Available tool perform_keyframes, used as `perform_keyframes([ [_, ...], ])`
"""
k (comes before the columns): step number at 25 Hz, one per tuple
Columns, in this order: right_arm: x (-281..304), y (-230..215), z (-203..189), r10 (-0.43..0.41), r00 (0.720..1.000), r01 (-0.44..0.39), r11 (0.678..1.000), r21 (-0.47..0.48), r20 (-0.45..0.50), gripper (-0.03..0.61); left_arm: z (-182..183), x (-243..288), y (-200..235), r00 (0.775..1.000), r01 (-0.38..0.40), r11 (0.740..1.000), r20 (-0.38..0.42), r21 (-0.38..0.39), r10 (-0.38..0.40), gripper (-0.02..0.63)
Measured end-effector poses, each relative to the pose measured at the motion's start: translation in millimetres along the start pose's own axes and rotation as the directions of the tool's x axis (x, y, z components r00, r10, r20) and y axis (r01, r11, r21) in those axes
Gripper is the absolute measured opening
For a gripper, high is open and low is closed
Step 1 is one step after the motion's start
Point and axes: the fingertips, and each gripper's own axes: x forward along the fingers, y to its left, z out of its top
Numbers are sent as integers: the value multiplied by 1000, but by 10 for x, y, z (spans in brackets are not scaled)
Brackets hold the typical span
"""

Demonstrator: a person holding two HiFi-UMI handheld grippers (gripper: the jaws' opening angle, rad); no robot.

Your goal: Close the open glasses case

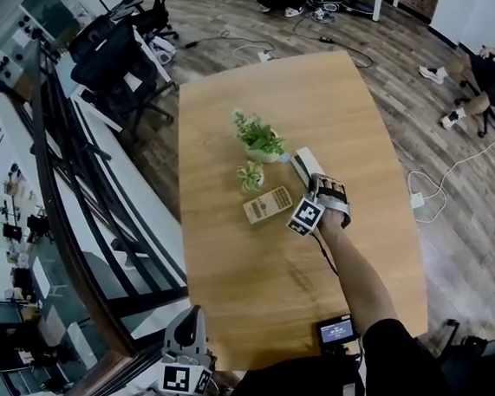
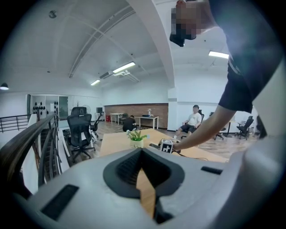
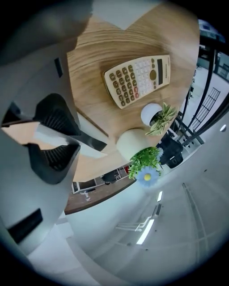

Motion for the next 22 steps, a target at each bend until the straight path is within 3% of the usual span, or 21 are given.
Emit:
perform_keyframes([
  [3, -12, 89, 47, 77, 997, -79, 994, 70, 32, 105, -37, 3, 8, 1000, 4, 1000, -4, -9, -4, 0],
  [6, -30, 127, 108, 155, 985, -168, 968, 189, 82, 129, -54, 16, -12, 1000, 11, 1000, -10, -15, -11, 0],
  [11, -67, 116, 158, 245, 956, -290, 867, 406, 161, 130, -56, 28, -63, 1000, 26, 1000, -14, -17, -27, 0],
  [14, -83, 164, 212, 302, 934, -357, 813, 461, 191, 132, -74, 24, -77, 999, 31, 999, -17, -23, -32, 0],
  [16, -84, 229, 249, 335, 918, -396, 775, 493, 211, 94, -80, 21, -85, 999, 33, 999, -19, -28, -33, 0],
  [18, -74, 246, 218, 326, 921, -388, 747, 540, 211, 27, -73, 13, -98, 999, 33, 999, -21, -31, -34, 0],
  [22, -15, 232, 171, 317, 925, -376, 681, 628, 209, 15, -62, -13, -78, 1000, 24, 999, -18, -29, -25, 0],
])
